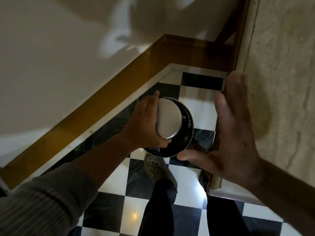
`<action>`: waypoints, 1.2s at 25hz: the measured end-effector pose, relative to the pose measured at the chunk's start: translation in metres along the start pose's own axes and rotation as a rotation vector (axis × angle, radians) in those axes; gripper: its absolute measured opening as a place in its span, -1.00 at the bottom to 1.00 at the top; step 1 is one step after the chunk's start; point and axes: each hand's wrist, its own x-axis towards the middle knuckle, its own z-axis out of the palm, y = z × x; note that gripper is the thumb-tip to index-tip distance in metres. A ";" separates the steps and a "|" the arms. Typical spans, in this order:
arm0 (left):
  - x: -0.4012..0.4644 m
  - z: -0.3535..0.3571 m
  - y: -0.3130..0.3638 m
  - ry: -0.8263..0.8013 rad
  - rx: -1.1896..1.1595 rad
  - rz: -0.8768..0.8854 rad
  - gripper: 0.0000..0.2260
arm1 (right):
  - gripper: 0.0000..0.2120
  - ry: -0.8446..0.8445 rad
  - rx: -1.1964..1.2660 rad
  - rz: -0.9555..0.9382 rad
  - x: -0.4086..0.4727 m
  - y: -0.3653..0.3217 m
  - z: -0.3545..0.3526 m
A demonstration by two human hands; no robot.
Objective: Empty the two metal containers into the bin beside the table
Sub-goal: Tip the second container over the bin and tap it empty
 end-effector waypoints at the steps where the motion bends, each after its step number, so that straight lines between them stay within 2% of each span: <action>1: 0.000 0.005 0.005 0.073 -0.019 0.016 0.25 | 0.03 -0.080 -0.035 -0.045 -0.005 -0.003 0.008; 3: -0.001 0.011 0.012 0.213 -0.031 0.037 0.11 | 0.15 -0.511 -0.146 -0.105 -0.016 -0.002 0.035; 4: -0.001 0.012 0.014 0.228 -0.008 0.046 0.07 | 0.19 -0.714 -0.176 -0.106 -0.022 0.002 0.045; 6: -0.004 0.012 0.014 0.201 0.028 0.023 0.09 | 0.21 -0.896 -0.178 -0.100 -0.024 0.012 0.053; 8: -0.003 0.015 0.012 0.197 0.037 0.000 0.11 | 0.21 -0.856 -0.164 -0.106 -0.019 0.018 0.050; 10: 0.000 0.019 0.012 0.191 0.034 0.011 0.12 | 0.21 -0.712 -0.116 -0.092 -0.014 0.020 0.039; 13: 0.009 0.021 0.012 0.185 0.026 0.000 0.20 | 0.18 -0.263 -0.061 -0.037 -0.003 0.016 0.018; 14: 0.011 0.022 0.012 0.176 0.031 0.001 0.22 | 0.18 -0.188 -0.078 -0.009 -0.002 0.018 0.018; 15: 0.010 0.022 0.013 0.179 0.032 0.000 0.21 | 0.19 -0.231 -0.129 -0.021 -0.004 0.021 0.022; 18: 0.002 0.021 0.018 0.188 0.030 0.015 0.11 | 0.24 -0.776 -0.248 -0.149 -0.021 0.027 0.052; 19: -0.001 0.021 0.018 0.177 0.039 0.016 0.10 | 0.24 -0.868 -0.270 -0.157 -0.027 0.028 0.061; 20: -0.003 0.021 0.015 0.169 0.045 0.000 0.09 | 0.24 -0.895 -0.291 -0.164 -0.028 0.030 0.068; 22: -0.003 0.024 0.010 0.138 0.069 -0.013 0.08 | 0.24 -0.784 -0.272 -0.159 -0.023 0.027 0.062; 26: -0.001 0.021 0.005 0.120 0.083 0.024 0.13 | 0.11 -0.263 -0.208 -0.061 -0.010 0.012 0.032; 27: 0.000 0.020 0.004 0.142 0.053 0.031 0.15 | 0.09 -0.229 -0.233 -0.065 -0.013 0.014 0.033; 28: 0.000 0.019 0.005 0.171 0.042 0.031 0.15 | 0.12 -0.335 -0.269 -0.101 -0.017 0.019 0.038; 30: -0.002 0.020 0.007 0.189 0.077 0.045 0.10 | 0.27 -0.753 -0.335 -0.149 -0.029 0.024 0.056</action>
